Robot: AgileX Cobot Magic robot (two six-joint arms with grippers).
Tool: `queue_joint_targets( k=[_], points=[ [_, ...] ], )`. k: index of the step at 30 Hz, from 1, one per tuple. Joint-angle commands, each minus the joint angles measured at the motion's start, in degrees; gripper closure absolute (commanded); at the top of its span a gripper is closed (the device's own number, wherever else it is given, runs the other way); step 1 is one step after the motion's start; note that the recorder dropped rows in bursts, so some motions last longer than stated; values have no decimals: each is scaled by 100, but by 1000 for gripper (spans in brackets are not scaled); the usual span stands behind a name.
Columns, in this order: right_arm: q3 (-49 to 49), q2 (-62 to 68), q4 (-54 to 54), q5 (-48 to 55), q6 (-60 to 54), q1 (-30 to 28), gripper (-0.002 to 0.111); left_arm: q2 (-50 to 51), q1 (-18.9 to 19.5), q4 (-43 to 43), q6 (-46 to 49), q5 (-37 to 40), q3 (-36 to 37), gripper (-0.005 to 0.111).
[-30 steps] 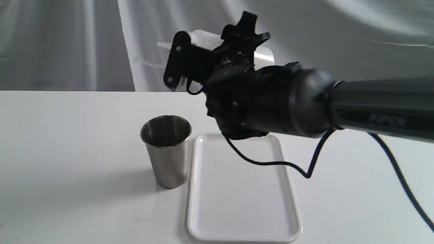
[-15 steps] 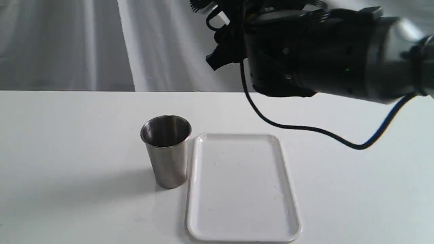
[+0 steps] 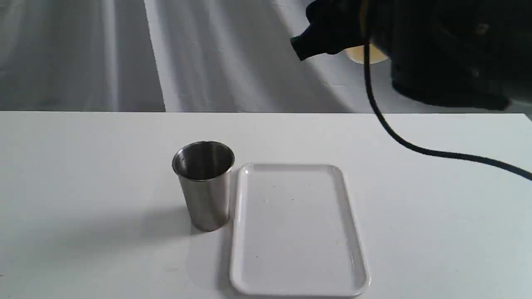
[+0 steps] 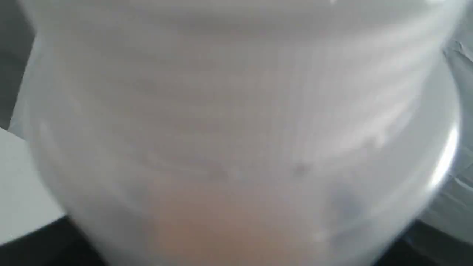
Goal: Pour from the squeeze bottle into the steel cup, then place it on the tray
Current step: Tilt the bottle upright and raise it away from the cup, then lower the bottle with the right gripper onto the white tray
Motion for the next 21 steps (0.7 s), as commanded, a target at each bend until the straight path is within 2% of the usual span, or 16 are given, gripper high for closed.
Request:
queue_joint_targets(
  k=[1, 5, 8, 12, 21],
  points=[
    [398, -463, -68, -188, 52, -109, 81, -15, 9, -4, -19, -44, 25, 107],
    [927, -927, 10, -1264, 52, -388, 81, -15, 9, -4, -19, -44, 25, 107],
    [1132, -1151, 219, -1669, 162, -504, 81, -15, 9, -4, -19, -44, 25, 107],
    [1226, -1282, 355, -1886, 550, -663, 81, -15, 9, -4, -19, -44, 25, 107],
    [1226, -1269, 1352, -1994, 482, -765, 81, -15, 9, -4, -5, -44, 25, 107]
  ],
)
